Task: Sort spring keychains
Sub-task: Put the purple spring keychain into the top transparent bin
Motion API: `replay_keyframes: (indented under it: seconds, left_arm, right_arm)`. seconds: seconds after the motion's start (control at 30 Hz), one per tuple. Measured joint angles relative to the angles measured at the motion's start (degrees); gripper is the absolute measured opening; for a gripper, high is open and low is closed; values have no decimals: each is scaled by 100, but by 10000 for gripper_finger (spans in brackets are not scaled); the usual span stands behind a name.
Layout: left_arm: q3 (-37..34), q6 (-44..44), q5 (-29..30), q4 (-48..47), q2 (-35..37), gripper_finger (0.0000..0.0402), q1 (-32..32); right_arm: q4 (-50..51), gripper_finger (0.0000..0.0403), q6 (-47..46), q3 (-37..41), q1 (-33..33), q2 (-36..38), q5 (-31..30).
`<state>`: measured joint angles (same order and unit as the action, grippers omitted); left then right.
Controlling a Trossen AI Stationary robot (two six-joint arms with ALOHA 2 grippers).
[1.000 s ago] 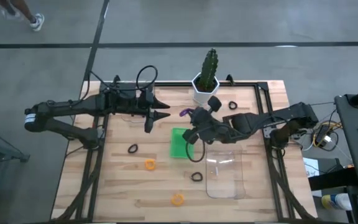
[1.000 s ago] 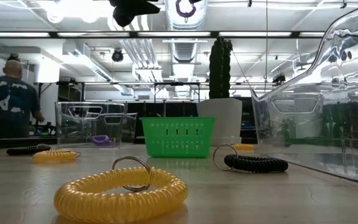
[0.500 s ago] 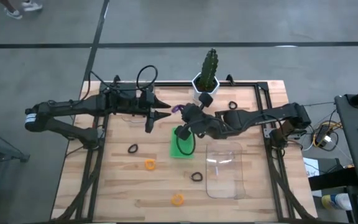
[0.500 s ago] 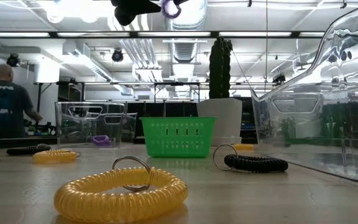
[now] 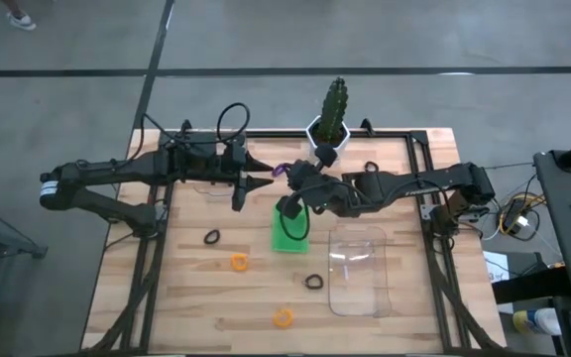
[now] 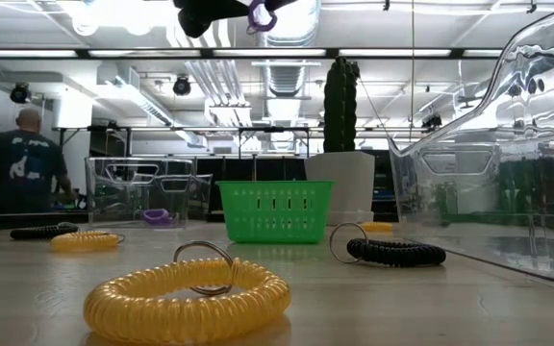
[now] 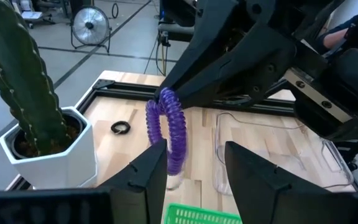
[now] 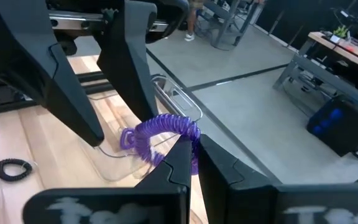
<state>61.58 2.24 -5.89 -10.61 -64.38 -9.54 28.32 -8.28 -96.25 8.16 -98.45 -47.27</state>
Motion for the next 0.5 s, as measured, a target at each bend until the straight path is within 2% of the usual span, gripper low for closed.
replay_keyframes:
  seconds: [0.2, 0.5]
  left_arm:
    - [0, -11, 0, 224, -2, 153, 0]
    - [0, 64, 204, 254, -2, 153, 0]
  right_arm:
    - [-156, 13, 95, 7, -53, -2, 278]
    - [-179, 13, 131, 13, -72, -2, 282]
